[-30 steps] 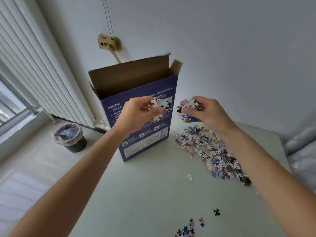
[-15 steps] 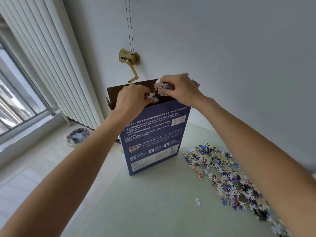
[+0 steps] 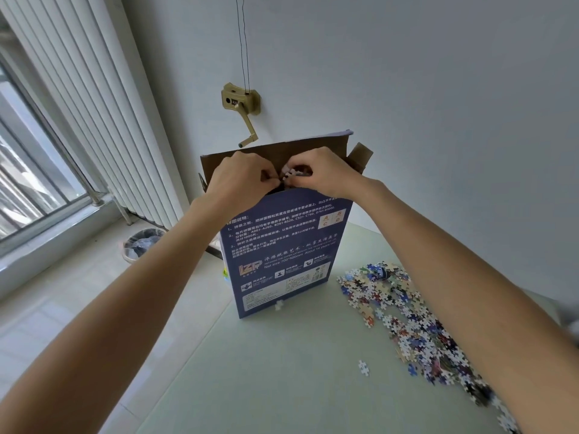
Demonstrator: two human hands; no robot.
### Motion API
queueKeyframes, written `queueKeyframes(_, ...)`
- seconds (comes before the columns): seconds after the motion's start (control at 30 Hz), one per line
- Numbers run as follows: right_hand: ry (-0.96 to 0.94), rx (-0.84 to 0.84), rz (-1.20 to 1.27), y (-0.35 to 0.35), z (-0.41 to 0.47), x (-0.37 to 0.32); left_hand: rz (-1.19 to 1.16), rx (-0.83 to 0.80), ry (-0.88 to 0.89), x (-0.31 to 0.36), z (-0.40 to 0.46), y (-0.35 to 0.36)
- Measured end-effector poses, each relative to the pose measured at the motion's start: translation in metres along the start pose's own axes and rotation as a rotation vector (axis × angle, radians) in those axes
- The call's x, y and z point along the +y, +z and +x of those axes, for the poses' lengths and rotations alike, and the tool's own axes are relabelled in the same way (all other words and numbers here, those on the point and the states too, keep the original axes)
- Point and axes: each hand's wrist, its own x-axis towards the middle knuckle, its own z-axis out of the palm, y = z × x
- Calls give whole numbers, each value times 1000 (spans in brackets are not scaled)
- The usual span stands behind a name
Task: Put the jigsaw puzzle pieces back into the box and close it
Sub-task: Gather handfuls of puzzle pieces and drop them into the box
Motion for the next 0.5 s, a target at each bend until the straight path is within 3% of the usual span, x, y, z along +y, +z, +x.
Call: queueKeyframes(0.5,64,141,-57,8,3,-7,-7,78,93,0,-19,8)
